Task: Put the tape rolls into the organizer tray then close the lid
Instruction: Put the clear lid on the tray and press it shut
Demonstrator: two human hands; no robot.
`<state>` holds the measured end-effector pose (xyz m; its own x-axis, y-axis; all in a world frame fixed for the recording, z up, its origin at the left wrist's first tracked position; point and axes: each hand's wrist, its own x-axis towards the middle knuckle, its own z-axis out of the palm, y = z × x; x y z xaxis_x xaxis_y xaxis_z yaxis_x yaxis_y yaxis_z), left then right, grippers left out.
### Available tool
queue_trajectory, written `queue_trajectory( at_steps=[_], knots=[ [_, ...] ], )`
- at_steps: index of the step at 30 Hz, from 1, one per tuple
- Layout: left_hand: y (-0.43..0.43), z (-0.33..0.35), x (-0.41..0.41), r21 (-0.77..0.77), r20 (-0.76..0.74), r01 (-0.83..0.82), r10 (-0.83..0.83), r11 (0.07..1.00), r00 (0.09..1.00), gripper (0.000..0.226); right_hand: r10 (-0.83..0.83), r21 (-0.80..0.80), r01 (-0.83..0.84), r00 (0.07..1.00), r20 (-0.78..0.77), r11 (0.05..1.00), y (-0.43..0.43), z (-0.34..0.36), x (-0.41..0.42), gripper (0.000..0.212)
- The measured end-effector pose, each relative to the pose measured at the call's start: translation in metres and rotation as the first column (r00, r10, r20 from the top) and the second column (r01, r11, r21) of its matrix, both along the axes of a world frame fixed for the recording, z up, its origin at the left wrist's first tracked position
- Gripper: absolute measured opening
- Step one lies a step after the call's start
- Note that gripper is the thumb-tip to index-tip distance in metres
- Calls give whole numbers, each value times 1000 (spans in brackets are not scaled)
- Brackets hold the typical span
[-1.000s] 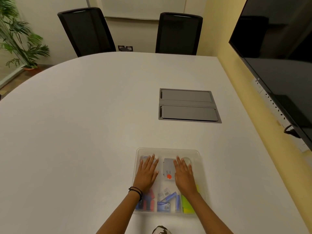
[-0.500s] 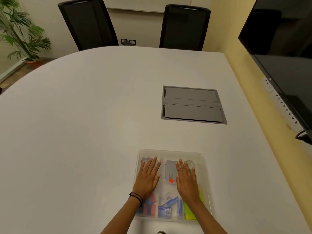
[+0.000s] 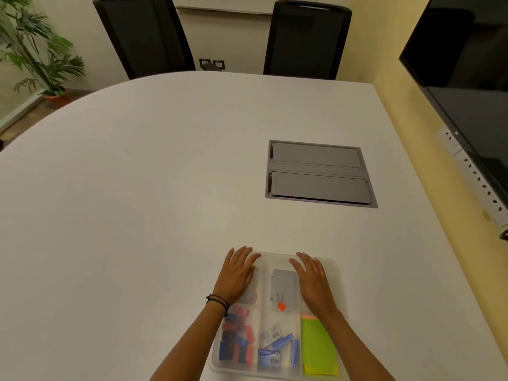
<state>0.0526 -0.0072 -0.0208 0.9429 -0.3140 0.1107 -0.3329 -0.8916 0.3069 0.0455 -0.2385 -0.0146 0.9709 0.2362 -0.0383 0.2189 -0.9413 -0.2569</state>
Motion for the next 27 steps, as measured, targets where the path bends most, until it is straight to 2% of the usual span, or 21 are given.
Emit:
queue_trajectory(
  at_steps=[3,16,18,21,23,27],
  knots=[
    [1,-5,1,13,-10,5,-5,1000,1000,49,6,57,-6,1000,-13,998,-5,-8,2,56],
    [0,-8,5,-47,-72,-20,16,999,997,42,-20,140,22,1000,-11,990,-6,-12,6,46],
    [1,-6,10,-117,-111,-110,98,987,989,32,-156,192,144,987,49,971,-10,-11,9,42],
    [4,-3,19,-208,-202,-277,236,938,951,19,-450,251,422,891,62,871,-20,-4,16,21],
    [5,-2,19,-258,-222,-337,284,905,933,20,-518,210,501,855,30,839,-25,-1,25,13],
    [9,-3,20,-339,-296,-511,426,790,855,21,-611,236,600,791,-29,765,-26,-5,39,31]
  ],
)
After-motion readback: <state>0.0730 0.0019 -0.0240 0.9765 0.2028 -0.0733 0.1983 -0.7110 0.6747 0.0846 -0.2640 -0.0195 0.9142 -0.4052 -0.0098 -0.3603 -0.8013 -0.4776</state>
